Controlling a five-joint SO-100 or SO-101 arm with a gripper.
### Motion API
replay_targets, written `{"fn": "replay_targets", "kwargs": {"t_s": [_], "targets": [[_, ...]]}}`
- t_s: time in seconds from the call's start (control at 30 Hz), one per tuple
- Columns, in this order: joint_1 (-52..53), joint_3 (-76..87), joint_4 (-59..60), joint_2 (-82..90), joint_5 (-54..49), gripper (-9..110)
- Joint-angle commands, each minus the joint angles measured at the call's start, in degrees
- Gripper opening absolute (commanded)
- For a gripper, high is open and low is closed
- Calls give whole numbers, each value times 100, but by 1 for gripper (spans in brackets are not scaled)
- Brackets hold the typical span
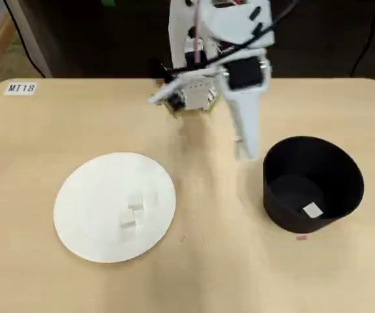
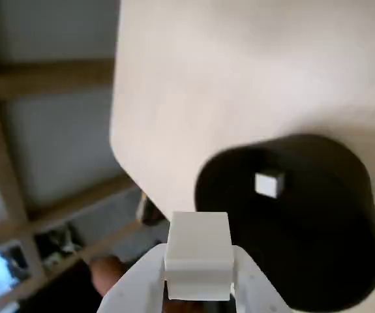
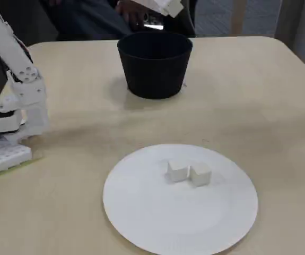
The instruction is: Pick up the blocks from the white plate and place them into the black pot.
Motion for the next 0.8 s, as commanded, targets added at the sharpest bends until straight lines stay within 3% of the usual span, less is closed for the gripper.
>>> {"fn": "replay_targets", "kwargs": {"t_s": [0.0,0.2,0.47,0.5,0.57,0.6,0.77], "targets": [[-712,-202,-114,-624,-334,-2],[-940,-237,-404,-1767,-791,-2],[-861,-264,-870,-1934,-747,-2],[-861,-281,-879,-1934,-721,-1],[-896,-290,-853,-1898,-914,29],[-905,-290,-853,-1881,-949,36],[-809,-308,-826,-1775,-914,39]]}}
